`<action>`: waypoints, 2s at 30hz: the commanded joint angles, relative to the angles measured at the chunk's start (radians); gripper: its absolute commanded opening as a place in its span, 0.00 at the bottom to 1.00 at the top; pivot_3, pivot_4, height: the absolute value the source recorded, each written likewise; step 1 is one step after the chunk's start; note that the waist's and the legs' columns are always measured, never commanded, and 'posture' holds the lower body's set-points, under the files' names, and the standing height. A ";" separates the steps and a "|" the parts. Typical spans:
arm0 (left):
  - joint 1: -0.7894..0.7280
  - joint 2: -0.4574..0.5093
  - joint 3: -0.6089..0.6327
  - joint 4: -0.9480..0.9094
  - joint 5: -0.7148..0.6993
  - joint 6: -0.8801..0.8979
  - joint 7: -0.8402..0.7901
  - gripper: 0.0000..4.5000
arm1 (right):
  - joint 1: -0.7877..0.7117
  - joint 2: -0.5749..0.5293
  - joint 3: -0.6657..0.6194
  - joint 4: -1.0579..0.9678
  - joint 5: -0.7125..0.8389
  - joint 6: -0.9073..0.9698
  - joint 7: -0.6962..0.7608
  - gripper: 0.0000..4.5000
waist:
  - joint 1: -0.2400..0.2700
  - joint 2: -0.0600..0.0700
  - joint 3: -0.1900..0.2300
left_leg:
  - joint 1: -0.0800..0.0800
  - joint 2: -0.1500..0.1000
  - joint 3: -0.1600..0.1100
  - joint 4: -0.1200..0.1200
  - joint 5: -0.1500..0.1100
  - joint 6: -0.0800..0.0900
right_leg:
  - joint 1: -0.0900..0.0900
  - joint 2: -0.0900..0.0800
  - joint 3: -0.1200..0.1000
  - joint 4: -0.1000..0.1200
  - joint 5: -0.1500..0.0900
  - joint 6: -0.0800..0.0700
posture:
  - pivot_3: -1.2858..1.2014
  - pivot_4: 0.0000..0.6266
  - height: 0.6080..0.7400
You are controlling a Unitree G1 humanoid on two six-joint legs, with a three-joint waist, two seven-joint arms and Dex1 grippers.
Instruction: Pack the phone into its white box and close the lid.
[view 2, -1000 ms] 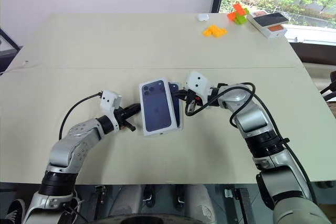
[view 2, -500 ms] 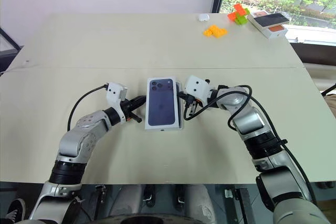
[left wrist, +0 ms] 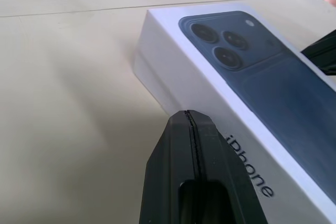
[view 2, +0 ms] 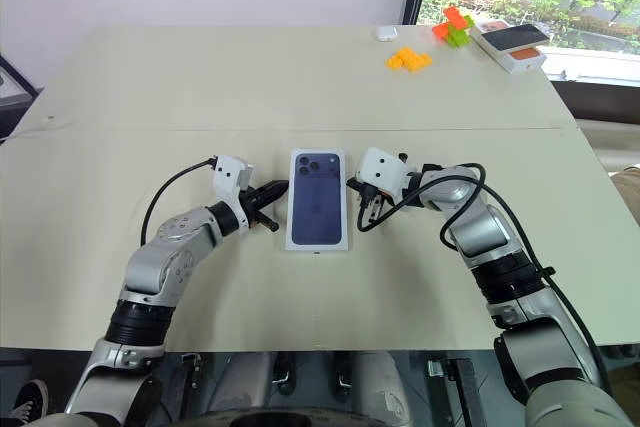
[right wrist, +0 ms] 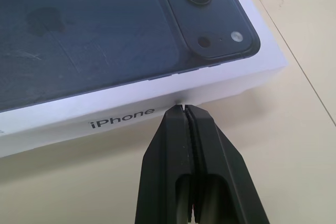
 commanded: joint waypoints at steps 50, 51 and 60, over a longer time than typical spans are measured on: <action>0.129 0.074 0.021 -0.287 -0.101 0.162 -0.020 0.00 | 0.095 -0.141 0.000 -0.257 0.035 0.138 0.162 0.01 | 0.001 0.000 0.000 | 0.001 0.000 0.000 0.002 0.000 0.000 | 0.001 0.000 0.000 0.002 0.000 0.000 | 0.52 0.24 0.98; 0.131 0.070 0.016 -0.285 -0.099 0.162 -0.018 0.00 | 0.095 -0.138 0.002 -0.255 0.035 0.138 0.159 0.01 | 0.001 0.000 0.000 | 0.001 0.000 0.000 0.002 0.000 0.000 | 0.001 0.000 0.000 0.002 0.000 0.000 | 0.52 0.24 0.98; 0.114 0.051 0.009 -0.262 -0.086 0.149 -0.011 0.00 | 0.069 -0.105 0.007 -0.267 0.044 0.177 0.141 0.01 | 0.001 0.000 0.000 | 0.001 0.000 0.000 0.002 0.000 0.000 | 0.001 0.000 0.000 0.002 0.000 0.000 | 0.52 0.24 0.98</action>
